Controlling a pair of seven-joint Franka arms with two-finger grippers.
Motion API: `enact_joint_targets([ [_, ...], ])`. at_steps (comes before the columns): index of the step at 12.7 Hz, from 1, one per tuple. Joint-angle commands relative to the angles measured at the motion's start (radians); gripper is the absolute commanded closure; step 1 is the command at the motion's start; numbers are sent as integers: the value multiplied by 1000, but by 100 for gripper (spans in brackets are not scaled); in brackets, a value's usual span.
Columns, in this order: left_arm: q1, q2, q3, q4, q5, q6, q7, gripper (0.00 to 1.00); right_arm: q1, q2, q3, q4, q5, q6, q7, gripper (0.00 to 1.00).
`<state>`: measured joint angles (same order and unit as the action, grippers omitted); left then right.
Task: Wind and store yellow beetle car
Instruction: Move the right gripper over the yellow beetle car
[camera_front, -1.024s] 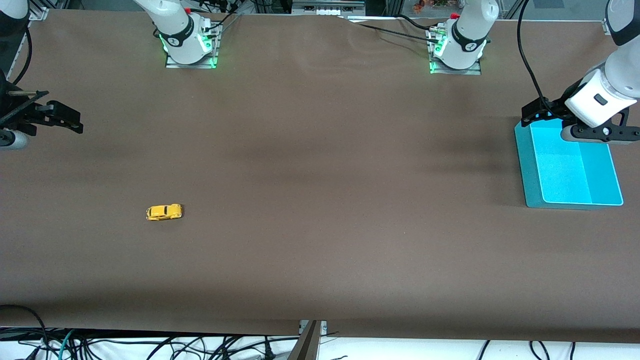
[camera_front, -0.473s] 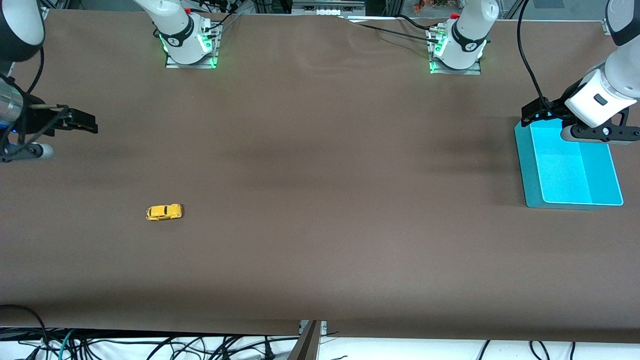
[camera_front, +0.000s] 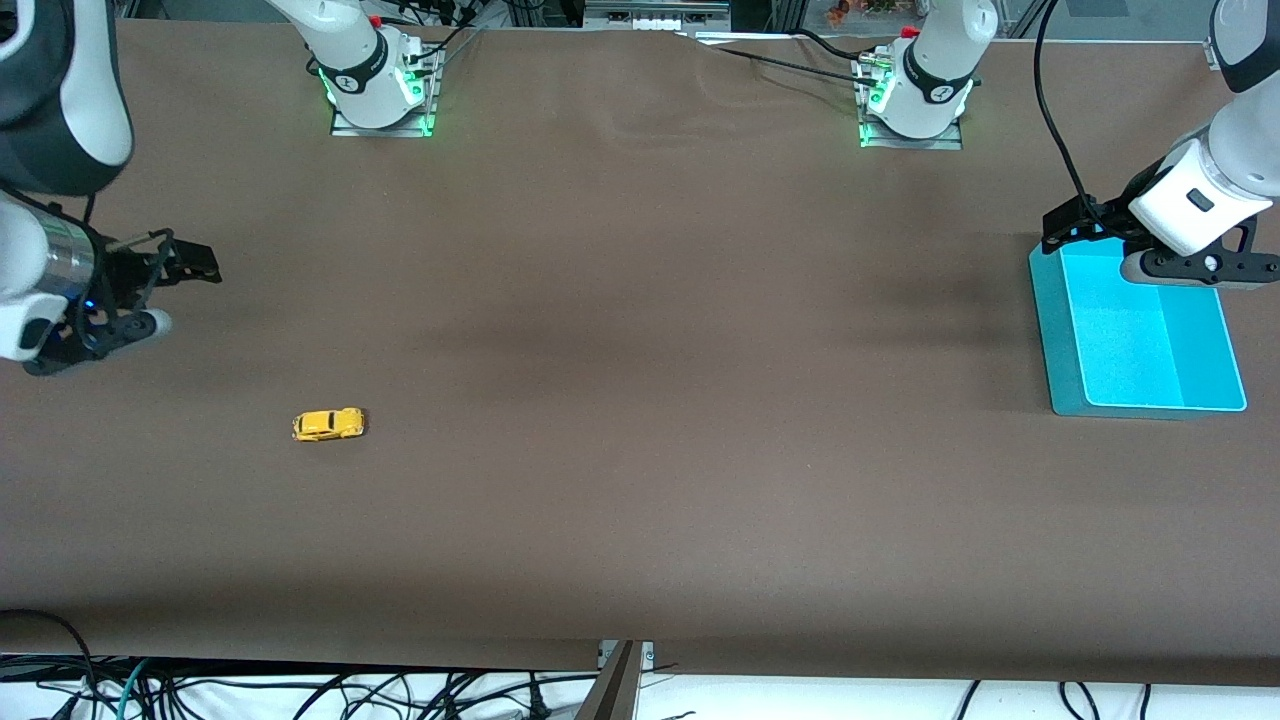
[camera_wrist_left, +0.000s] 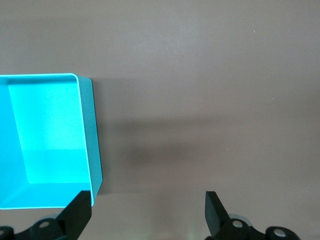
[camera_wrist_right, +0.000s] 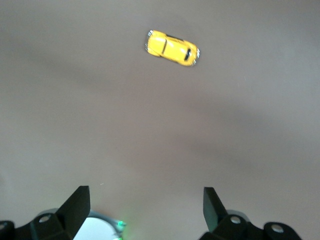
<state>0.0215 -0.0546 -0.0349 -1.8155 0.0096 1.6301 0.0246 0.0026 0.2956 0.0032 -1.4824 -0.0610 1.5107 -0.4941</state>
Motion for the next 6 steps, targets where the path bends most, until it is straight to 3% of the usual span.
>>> enact_joint_targets([
  [1, 0, -2, 0, -2, 9, -4, -9, 0, 0, 63, 4, 2, -13, 83, -231, 0],
  [6, 2, -2, 0, -2, 9, -4, -8, 0, 7, 161, 9, -44, -8, 236, -597, 0],
])
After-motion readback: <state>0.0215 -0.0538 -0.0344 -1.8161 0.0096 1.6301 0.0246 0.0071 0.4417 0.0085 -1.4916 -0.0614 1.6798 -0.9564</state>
